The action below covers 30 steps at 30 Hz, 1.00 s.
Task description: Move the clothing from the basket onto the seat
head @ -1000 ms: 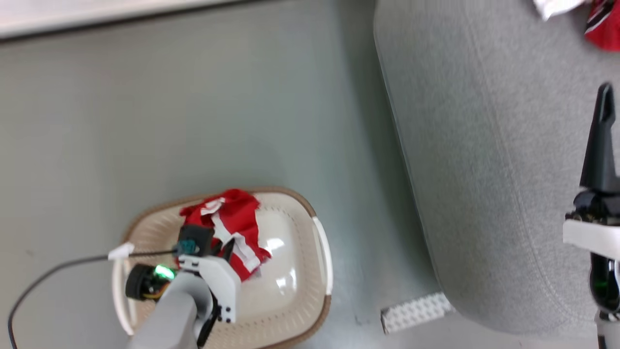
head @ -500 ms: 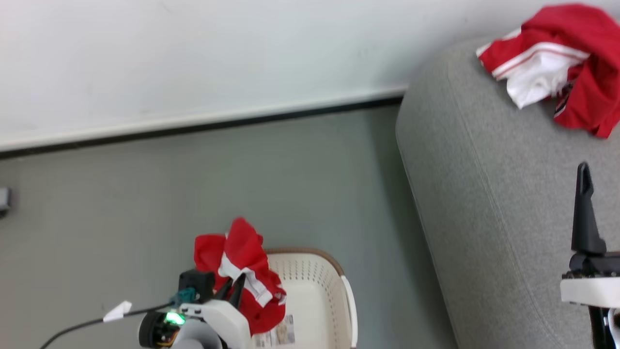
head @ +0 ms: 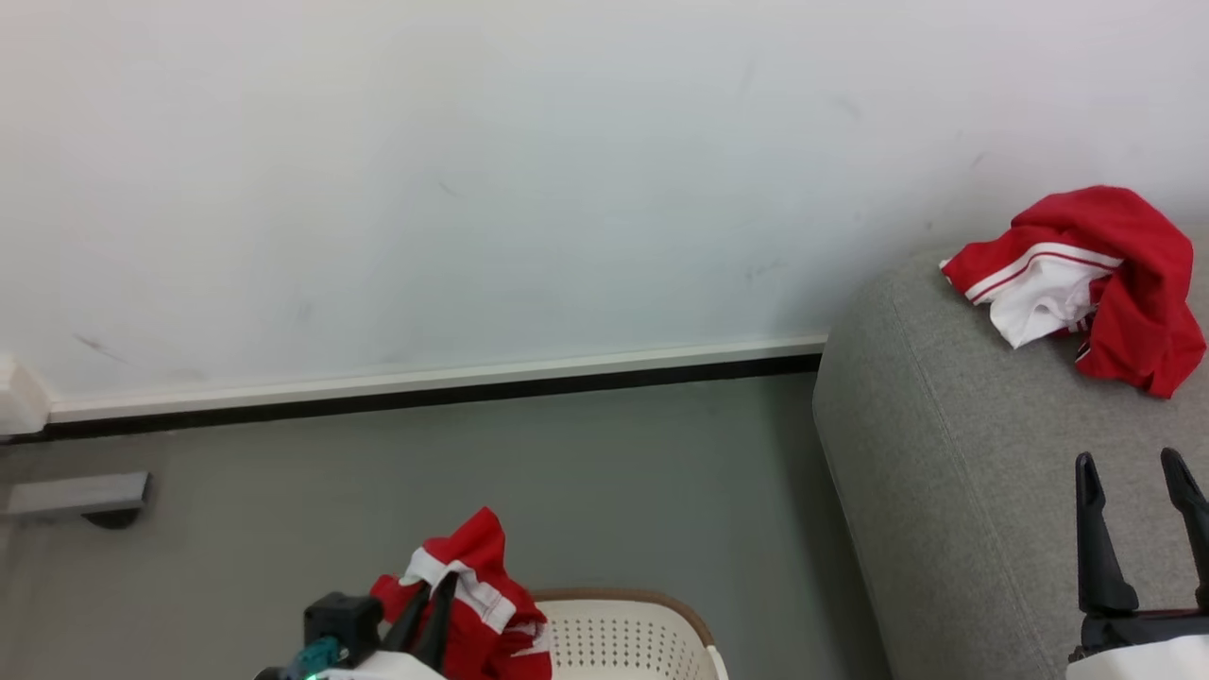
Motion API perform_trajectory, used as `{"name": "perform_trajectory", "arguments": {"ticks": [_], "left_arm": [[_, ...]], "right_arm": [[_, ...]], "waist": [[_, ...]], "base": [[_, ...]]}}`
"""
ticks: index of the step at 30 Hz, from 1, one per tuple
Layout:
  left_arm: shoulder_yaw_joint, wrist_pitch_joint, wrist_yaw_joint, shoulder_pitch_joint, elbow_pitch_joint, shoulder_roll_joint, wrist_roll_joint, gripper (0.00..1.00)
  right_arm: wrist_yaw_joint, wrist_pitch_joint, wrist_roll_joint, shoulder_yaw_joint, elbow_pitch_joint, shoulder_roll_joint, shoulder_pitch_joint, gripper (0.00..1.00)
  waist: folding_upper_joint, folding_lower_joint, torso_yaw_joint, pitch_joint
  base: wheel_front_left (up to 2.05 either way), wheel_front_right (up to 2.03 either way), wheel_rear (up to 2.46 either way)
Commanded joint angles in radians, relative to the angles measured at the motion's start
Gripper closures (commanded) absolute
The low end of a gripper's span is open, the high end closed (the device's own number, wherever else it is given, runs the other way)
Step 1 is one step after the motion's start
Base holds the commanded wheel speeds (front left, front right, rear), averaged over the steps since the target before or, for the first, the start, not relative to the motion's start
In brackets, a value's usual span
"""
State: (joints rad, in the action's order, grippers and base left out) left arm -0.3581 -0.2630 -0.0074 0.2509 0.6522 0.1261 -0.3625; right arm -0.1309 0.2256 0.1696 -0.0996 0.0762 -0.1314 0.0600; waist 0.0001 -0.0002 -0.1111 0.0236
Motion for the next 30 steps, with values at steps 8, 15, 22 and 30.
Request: {"name": "perform_trajectory", "arguments": {"ticks": [8, 15, 22, 30], "left_arm": [[0.051, -0.001, 0.028, -0.127, -0.212, 0.063, 0.0, 1.0], [0.095, -0.002, 0.03, -0.199, -0.31, 0.089, -0.003, 1.0], [0.124, -0.002, 0.032, -0.239, -0.361, 0.1, 0.0, 1.0], [0.13, -0.002, 0.033, -0.251, -0.381, 0.104, 0.008, 1.0]], "right_arm": [[0.0, 0.013, -0.027, 0.028, 0.031, 0.005, -0.061, 0.0], [0.0, 0.025, -0.022, 0.082, 0.087, 0.017, -0.1, 0.0], [0.0, 0.036, -0.001, 0.113, 0.15, 0.031, -0.131, 0.0], [0.0, 0.04, 0.01, 0.121, 0.184, 0.037, -0.111, 0.0]], "waist": [[-0.0001, 0.0002, 0.029, -0.081], [-0.0001, 0.0002, 0.034, -0.13], [-0.0001, 0.0002, 0.033, -0.151], [-0.0001, 0.0002, 0.031, -0.153]], "base": [[0.0, 0.0, 0.0], [0.0, 0.0, 0.0], [0.0, 0.0, 0.0], [0.0, 0.0, 0.0]]}}
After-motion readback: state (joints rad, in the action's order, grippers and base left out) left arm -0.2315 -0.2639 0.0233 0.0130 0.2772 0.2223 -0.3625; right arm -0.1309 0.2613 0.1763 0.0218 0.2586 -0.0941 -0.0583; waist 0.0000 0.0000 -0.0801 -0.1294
